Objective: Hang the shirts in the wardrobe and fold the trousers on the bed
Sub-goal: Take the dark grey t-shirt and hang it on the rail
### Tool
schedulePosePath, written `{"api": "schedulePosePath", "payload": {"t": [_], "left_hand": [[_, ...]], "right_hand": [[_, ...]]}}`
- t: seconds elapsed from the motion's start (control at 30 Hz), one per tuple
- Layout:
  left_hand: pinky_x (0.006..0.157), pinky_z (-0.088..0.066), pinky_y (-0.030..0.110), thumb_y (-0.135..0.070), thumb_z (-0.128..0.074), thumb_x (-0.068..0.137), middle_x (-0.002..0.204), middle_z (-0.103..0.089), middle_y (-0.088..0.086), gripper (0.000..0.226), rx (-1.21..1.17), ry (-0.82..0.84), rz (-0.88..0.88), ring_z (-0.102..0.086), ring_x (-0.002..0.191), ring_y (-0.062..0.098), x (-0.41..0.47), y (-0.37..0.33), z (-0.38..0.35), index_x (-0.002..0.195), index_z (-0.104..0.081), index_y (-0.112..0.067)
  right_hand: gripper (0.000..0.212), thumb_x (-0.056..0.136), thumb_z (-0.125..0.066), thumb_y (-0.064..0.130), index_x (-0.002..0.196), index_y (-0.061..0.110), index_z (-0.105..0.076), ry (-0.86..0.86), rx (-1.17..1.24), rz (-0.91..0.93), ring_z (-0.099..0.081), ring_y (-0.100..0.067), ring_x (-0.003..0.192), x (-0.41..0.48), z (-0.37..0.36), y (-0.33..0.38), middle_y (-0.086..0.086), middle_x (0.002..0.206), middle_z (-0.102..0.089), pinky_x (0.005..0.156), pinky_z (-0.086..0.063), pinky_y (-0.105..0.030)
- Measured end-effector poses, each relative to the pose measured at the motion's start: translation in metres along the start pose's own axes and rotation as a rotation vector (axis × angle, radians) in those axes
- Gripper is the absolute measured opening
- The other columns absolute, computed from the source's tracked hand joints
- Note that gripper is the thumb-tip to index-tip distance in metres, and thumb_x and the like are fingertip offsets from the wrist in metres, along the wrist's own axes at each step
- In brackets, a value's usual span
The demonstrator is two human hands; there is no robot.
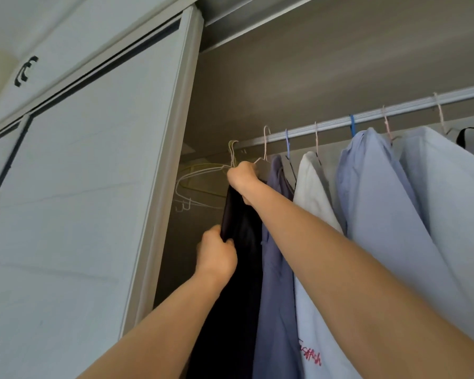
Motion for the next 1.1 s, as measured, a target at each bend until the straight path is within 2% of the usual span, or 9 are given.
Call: {"api": "schedulePosePath", "payload": {"t": [0.07,0.23,0.3,0.4,0.53,0.7,0.77,1.0,1.1], "left_hand": [[0.077,-0.055,0.033,-0.006,-0.040,0.102,0.098,-0.065,0.008,0.020,0.018,0.021,0.016,-0.063,0.086,0.019,-0.002,0.003,-0.001,0.106,-0.057,-0.015],[0.087,-0.055,0.038,-0.007,-0.041,0.101,0.100,-0.066,0.007,0.023,0.011,0.031,0.012,-0.064,0.091,0.022,-0.008,0.008,-0.003,0.111,-0.061,-0.016],[0.085,-0.056,0.037,-0.008,-0.044,0.101,0.100,-0.067,0.006,0.021,0.000,0.023,0.012,-0.065,0.090,0.021,-0.010,0.010,-0.002,0.111,-0.060,-0.018],[0.079,-0.057,0.036,-0.010,-0.048,0.100,0.096,-0.067,0.006,0.017,0.013,0.003,0.001,-0.066,0.087,0.020,-0.016,0.013,0.001,0.109,-0.060,-0.018],[0.072,-0.056,0.031,-0.010,-0.051,0.099,0.093,-0.067,0.006,0.014,0.067,-0.032,-0.011,-0.065,0.083,0.018,-0.027,0.017,0.008,0.108,-0.061,-0.015],[0.073,-0.054,0.028,-0.007,-0.052,0.098,0.098,-0.066,0.003,0.021,0.175,-0.041,-0.043,-0.064,0.086,0.015,-0.053,0.017,0.019,0.115,-0.059,-0.015],[0.068,-0.049,0.020,-0.005,-0.051,0.097,0.101,-0.065,-0.001,0.026,0.229,-0.047,-0.069,-0.061,0.085,0.009,-0.066,0.015,0.024,0.120,-0.057,-0.015],[0.055,-0.040,0.010,-0.005,-0.051,0.097,0.103,-0.063,-0.001,0.038,0.404,-0.082,-0.074,-0.055,0.073,0.003,-0.120,0.007,0.034,0.133,-0.049,-0.015],[0.062,-0.043,0.003,-0.005,-0.053,0.096,0.109,-0.061,-0.003,0.041,0.483,-0.084,-0.117,-0.056,0.079,0.002,-0.152,-0.001,0.036,0.135,-0.047,-0.015]], "right_hand": [[0.045,0.093,-0.045,0.010,0.134,-0.009,-0.043,0.016,-0.005,-0.013,-0.048,-0.041,0.124,-0.002,0.000,-0.009,-0.027,0.136,-0.047,0.098,-0.043,-0.043],[0.055,0.100,-0.040,0.020,0.142,-0.010,-0.023,-0.005,-0.232,-0.010,-0.041,-0.037,0.129,-0.011,0.008,-0.014,-0.023,0.144,-0.032,0.102,-0.041,-0.037],[0.067,0.098,-0.045,0.019,0.145,-0.013,-0.009,-0.024,-0.411,0.104,-0.029,-0.041,0.137,-0.022,0.010,-0.013,-0.027,0.152,-0.017,0.109,-0.035,-0.041],[0.088,0.093,-0.054,0.020,0.150,-0.003,0.009,-0.046,-0.694,0.323,-0.004,-0.046,0.144,-0.046,0.002,-0.018,-0.024,0.158,0.007,0.114,-0.027,-0.051],[0.081,0.091,-0.055,0.021,0.152,0.003,-0.002,-0.130,-0.935,0.489,-0.007,-0.045,0.144,-0.075,0.006,-0.021,-0.023,0.158,-0.005,0.112,-0.029,-0.052],[0.063,0.097,-0.048,0.027,0.148,0.003,-0.021,-0.144,-0.986,0.698,-0.015,-0.038,0.145,-0.116,0.026,-0.025,-0.018,0.153,-0.027,0.113,-0.029,-0.046],[0.058,0.098,-0.046,0.027,0.147,0.003,-0.026,-0.137,-0.959,0.756,-0.019,-0.036,0.145,-0.138,0.034,-0.027,-0.017,0.150,-0.034,0.112,-0.031,-0.045],[0.054,0.096,-0.048,0.028,0.143,0.006,-0.032,-0.036,-0.833,0.741,-0.031,-0.032,0.139,-0.216,0.054,-0.041,-0.013,0.143,-0.044,0.107,-0.037,-0.042],[0.048,0.096,-0.047,0.027,0.138,0.007,-0.037,-0.049,-0.735,0.735,-0.038,-0.030,0.132,-0.248,0.064,-0.050,-0.011,0.136,-0.049,0.101,-0.040,-0.041]]}}
Point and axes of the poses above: each hand's wrist, its own x-axis towards the middle knuckle, its own z-axis out of the back of the hand, y = z × x, the point moved 3 cm from there along x, towards the middle knuckle
